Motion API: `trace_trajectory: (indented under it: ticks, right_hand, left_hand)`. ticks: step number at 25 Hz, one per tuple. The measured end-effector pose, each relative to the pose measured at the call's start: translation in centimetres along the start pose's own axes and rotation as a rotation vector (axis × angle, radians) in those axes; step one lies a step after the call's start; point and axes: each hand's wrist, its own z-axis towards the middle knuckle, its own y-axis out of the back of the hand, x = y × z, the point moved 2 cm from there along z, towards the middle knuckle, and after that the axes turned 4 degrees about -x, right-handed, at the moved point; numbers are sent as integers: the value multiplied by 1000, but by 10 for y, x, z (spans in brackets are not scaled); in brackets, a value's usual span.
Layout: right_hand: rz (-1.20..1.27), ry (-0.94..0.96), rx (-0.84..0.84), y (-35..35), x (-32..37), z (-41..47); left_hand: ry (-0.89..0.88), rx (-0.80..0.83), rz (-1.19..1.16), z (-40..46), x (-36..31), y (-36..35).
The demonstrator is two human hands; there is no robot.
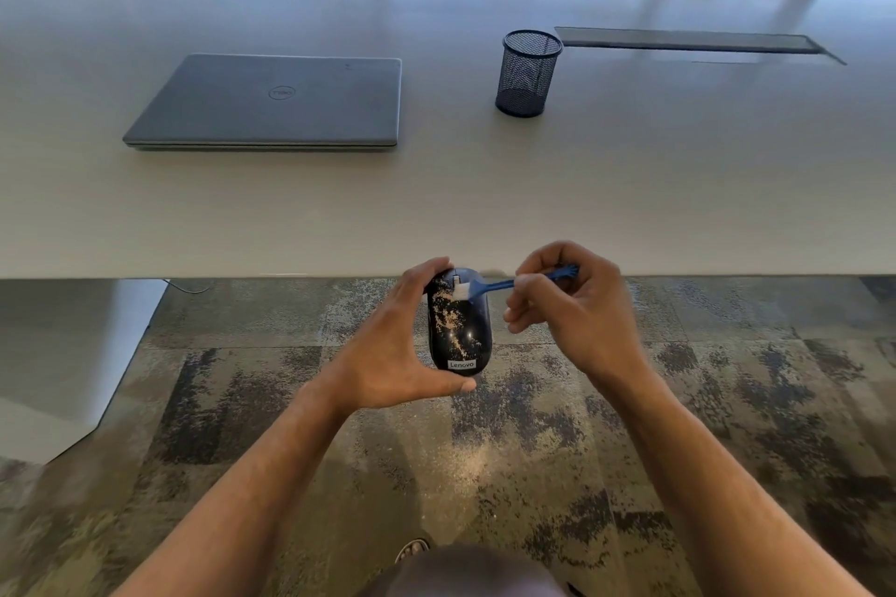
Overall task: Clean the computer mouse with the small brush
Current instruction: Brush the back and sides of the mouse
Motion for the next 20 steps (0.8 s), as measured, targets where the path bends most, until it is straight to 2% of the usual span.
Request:
trace_trajectory:
  ticks: [4,8,11,16,20]
  right_hand:
    - [-119,26,-39,14,2,-2]
    - [-15,51,-5,8,10,5]
    - [-42,43,47,0,8,3]
    - [-61,36,46,17,6,-4]
    - [25,56,47,9,5,-4]
  left_hand:
    - [-6,-6,14,-2,4,3]
    - [-15,-8,12,-1,2,3]
    - [-22,-18,11,0,0,4]
    - [-12,-18,20,-3,3,6]
    - [-12,-15,21,-2,1,4]
